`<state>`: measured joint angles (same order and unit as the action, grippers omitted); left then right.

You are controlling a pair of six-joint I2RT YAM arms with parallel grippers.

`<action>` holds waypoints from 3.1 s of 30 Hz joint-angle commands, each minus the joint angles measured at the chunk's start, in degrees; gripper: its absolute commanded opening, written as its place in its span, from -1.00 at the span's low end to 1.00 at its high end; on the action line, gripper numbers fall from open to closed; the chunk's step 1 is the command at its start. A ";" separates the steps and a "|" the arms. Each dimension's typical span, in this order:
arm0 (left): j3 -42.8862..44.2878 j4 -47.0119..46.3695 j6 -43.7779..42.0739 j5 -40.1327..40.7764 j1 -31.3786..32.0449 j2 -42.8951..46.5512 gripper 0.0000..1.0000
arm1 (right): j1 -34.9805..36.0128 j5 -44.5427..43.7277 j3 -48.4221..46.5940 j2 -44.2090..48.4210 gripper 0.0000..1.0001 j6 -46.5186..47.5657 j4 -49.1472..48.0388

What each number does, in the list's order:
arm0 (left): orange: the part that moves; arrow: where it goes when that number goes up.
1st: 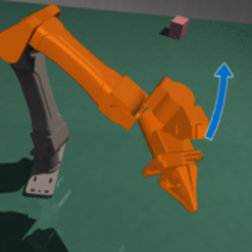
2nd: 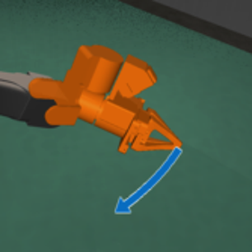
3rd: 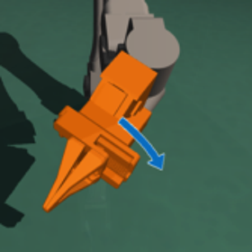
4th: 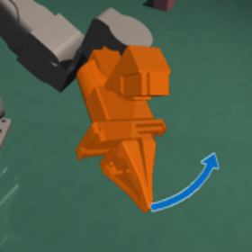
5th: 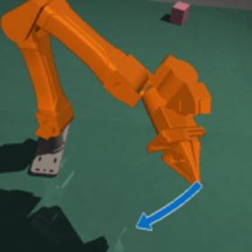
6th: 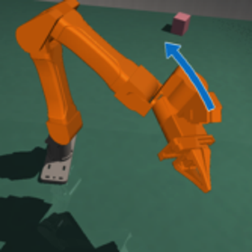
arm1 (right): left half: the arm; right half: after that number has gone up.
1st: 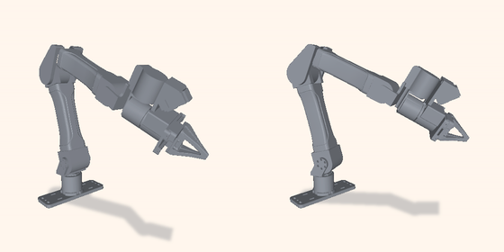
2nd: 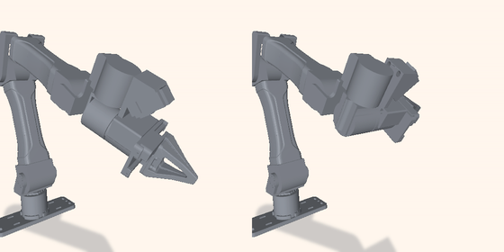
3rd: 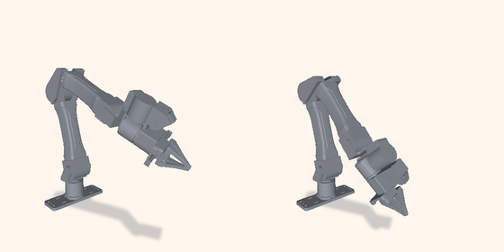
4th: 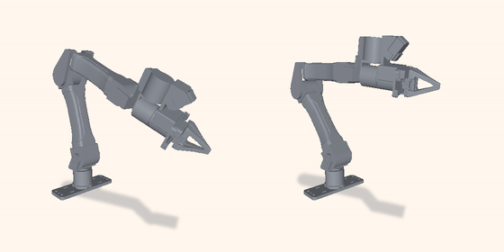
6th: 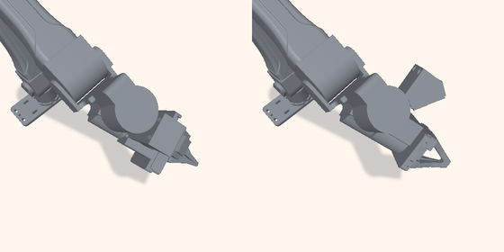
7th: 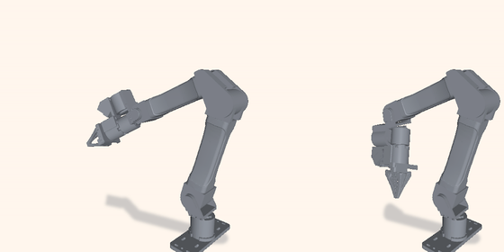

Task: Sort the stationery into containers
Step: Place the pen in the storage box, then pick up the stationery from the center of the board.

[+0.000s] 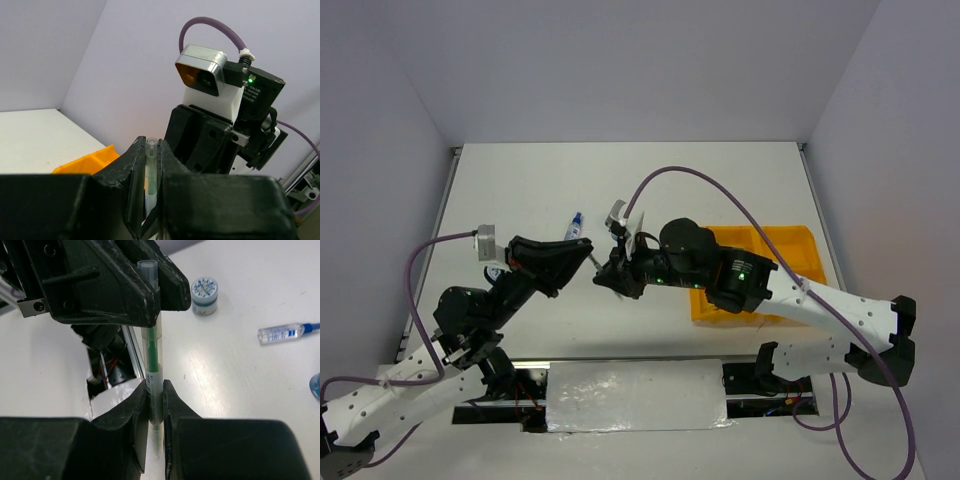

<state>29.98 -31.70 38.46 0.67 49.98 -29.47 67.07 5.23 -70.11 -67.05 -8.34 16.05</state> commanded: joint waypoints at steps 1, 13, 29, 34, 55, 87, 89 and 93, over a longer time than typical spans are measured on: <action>-8.08 10.35 4.87 -11.04 3.37 -0.15 -1.00 | -3.52 -1.81 -9.70 0.17 -1.00 1.22 -15.09; 20.79 53.78 1.17 34.74 5.48 -0.49 0.99 | -6.16 -12.95 16.73 8.76 -1.00 -18.95 -18.96; 29.72 76.80 -11.04 42.05 5.48 -7.98 0.99 | -24.62 -48.38 42.41 35.05 -1.00 -82.69 26.48; 18.90 68.53 -13.40 36.79 5.40 -1.65 0.99 | -24.70 -49.62 43.57 35.58 -1.00 -93.17 32.44; 18.71 70.90 -11.22 38.88 5.22 -4.01 0.99 | -24.71 -46.20 38.82 37.34 0.52 -78.18 24.22; 19.42 71.25 -7.43 35.98 -17.81 -10.25 0.99 | -20.40 -24.66 -34.63 -49.22 0.99 -7.40 24.29; 19.59 71.69 -7.34 36.07 -17.72 -10.43 0.99 | -20.57 -25.10 -36.67 -51.51 1.00 -6.17 24.03; 19.51 71.61 -7.43 35.63 -17.81 -9.99 0.99 | -21.36 -26.15 -40.81 -56.60 1.00 -5.90 24.20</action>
<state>48.45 41.89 31.66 36.86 32.42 -40.34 46.26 -18.33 -106.78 -122.23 -16.29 38.15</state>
